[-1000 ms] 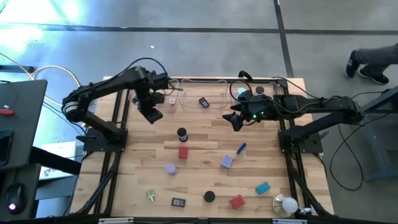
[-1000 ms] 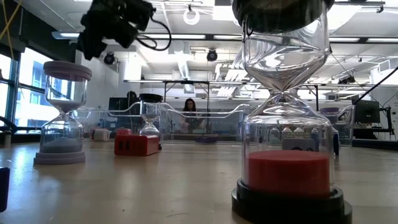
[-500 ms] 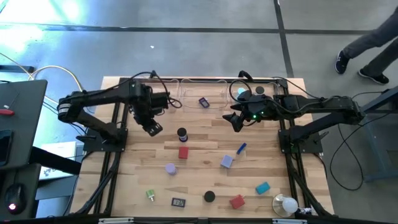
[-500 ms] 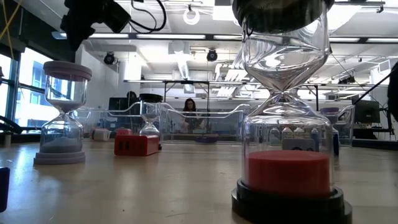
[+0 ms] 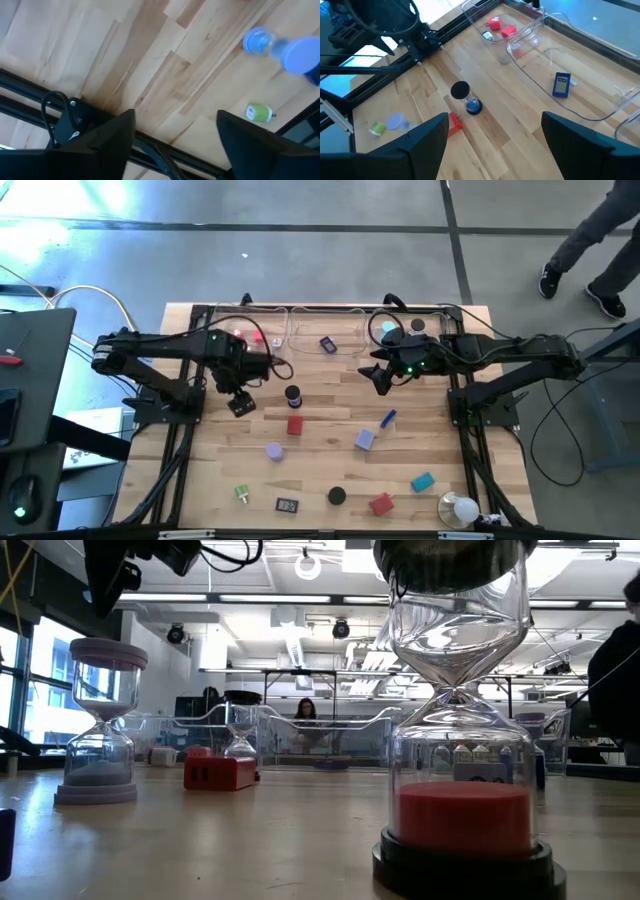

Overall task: Pick & Place Office items
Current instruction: Put the light blue digital clock into the middle transparent bin

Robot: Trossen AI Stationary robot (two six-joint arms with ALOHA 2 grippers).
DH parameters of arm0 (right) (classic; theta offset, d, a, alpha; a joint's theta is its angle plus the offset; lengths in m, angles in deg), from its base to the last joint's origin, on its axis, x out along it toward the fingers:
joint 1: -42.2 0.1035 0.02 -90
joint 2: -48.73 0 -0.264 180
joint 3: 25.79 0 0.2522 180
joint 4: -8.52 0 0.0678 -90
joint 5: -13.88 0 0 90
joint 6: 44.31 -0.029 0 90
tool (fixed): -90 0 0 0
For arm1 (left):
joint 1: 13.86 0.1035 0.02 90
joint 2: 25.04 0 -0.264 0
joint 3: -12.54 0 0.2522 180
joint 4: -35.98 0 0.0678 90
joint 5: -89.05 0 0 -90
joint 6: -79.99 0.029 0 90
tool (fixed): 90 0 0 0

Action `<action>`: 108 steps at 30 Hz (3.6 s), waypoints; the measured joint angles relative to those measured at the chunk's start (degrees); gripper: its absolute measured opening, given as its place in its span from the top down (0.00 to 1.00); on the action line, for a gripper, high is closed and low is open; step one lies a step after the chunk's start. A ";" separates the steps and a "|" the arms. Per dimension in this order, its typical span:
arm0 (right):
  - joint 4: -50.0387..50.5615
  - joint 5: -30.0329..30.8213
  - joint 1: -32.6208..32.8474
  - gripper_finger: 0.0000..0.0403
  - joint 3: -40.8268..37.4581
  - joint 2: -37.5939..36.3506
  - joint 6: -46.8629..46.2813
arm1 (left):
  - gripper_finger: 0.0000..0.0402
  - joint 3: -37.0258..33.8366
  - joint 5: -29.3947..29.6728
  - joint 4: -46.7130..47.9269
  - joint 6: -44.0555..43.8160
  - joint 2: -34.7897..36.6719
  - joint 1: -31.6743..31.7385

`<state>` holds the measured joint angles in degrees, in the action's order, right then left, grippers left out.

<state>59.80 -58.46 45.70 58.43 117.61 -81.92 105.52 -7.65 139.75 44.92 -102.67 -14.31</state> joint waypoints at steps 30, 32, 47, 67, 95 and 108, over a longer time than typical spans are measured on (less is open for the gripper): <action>24.81 -20.01 22.95 0.24 0.02 -4.09 -40.63 | 0.19 0.00 18.60 -2.85 -28.44 -0.04 -25.65; 25.68 -16.84 25.27 0.24 0.02 -3.86 -46.14 | 0.19 0.00 20.18 -3.90 -29.83 -0.04 -26.70; 31.74 -13.84 40.26 0.24 -0.02 3.49 -87.23 | 0.19 0.00 22.23 -5.87 -21.13 -0.04 -28.37; 18.88 -21.03 41.44 0.24 -0.04 24.26 -89.50 | 0.19 0.00 21.84 -5.83 -12.50 -0.04 -28.38; 20.03 -26.71 42.26 0.24 -0.04 28.79 -79.57 | 0.19 0.00 22.03 -7.39 -12.96 -0.04 -34.99; 20.04 -27.79 42.24 0.20 -0.04 28.79 -82.43 | 0.19 0.00 23.46 -7.38 -12.33 -0.04 -34.99</action>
<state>79.84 -86.25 87.94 58.39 146.39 -164.34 105.52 15.81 132.37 32.60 -102.71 -49.30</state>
